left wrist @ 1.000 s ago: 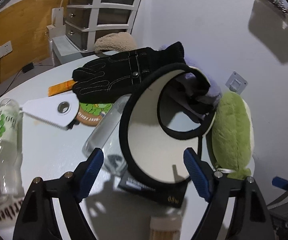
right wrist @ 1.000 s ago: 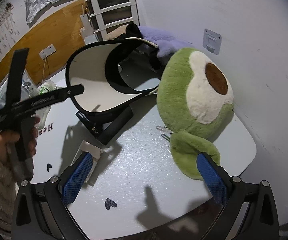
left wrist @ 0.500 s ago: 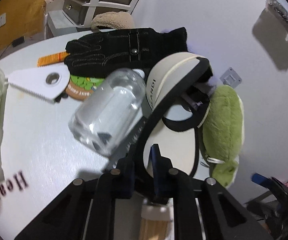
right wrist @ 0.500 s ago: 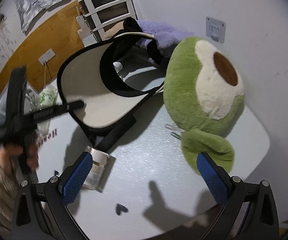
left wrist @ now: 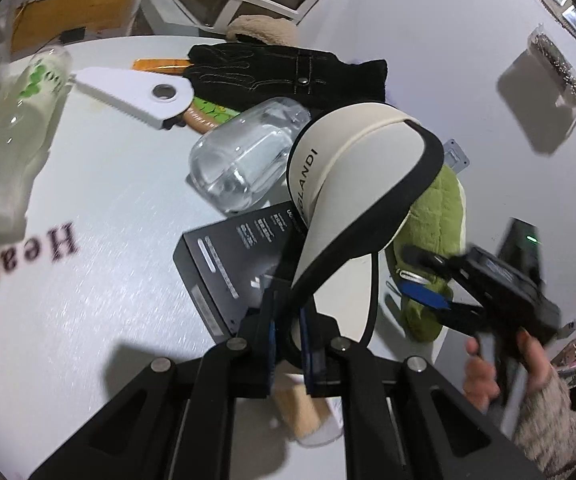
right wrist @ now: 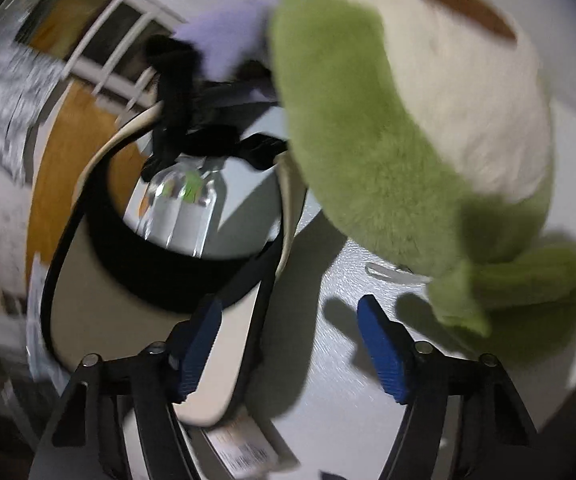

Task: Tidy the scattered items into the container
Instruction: 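Grasp the sun visor band with the right gripper, then lift the sun visor and carry it over the plastic box, then lower the sun visor into the plastic box and open the right gripper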

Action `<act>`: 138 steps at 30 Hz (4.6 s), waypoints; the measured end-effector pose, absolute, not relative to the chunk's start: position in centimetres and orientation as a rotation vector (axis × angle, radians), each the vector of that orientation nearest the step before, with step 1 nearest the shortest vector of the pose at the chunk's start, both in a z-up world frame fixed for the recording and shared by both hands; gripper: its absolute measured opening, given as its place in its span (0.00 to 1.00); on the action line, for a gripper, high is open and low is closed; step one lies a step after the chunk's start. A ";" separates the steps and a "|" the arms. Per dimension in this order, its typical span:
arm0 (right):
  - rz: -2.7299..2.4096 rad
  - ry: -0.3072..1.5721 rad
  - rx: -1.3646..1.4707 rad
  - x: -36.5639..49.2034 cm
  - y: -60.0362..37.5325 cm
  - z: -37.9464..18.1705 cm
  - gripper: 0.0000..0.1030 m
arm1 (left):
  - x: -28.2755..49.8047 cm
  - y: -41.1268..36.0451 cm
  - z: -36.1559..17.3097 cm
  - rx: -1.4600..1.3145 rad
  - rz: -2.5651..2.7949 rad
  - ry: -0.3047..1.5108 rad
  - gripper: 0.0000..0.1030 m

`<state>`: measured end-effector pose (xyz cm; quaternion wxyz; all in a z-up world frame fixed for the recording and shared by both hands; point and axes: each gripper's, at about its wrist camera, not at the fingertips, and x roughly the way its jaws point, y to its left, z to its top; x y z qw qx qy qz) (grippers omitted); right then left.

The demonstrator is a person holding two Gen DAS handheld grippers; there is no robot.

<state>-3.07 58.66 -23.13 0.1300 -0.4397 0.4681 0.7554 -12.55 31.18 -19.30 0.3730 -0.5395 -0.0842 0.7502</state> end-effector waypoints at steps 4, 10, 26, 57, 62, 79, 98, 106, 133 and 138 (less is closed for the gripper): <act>2.158 1.437 -1.287 -4.8 58.9 -25.2 0.52 | -12.0 30.0 -19.4 -1.392 1.917 -0.243 0.10; 2.162 1.431 -1.314 -6.8 58.5 -26.2 0.12 | -11.1 29.3 -19.2 -1.378 1.941 -0.202 0.10; 2.442 1.165 -1.270 -4.5 53.8 -16.3 0.12 | -8.6 27.4 -11.9 -1.103 2.078 -0.068 0.14; 3.165 0.365 -1.304 -22.9 21.1 1.9 0.13 | -18.1 -6.6 5.0 -0.839 2.609 -0.300 0.14; 3.075 0.335 -1.485 -24.1 18.5 -1.1 0.13 | -21.4 -8.6 4.0 -0.903 2.587 -0.291 0.14; 2.482 0.586 -1.962 -27.8 20.0 -9.4 0.14 | -30.0 -5.8 -3.2 -1.235 2.359 -0.122 0.16; 2.356 0.528 -1.924 -31.7 19.8 -11.4 0.14 | -36.2 -3.2 -7.0 -1.473 2.262 0.059 0.23; 2.366 0.528 -1.950 -31.2 19.3 -11.2 0.27 | -37.6 -2.9 -8.0 -1.504 2.256 0.117 0.28; 2.493 0.856 -1.858 -27.0 22.6 -6.9 0.71 | -41.1 0.0 -13.5 -1.801 2.144 0.341 0.40; 2.512 0.859 -1.847 -27.0 22.5 -6.7 0.71 | -41.4 0.7 -14.3 -1.837 2.138 0.461 0.42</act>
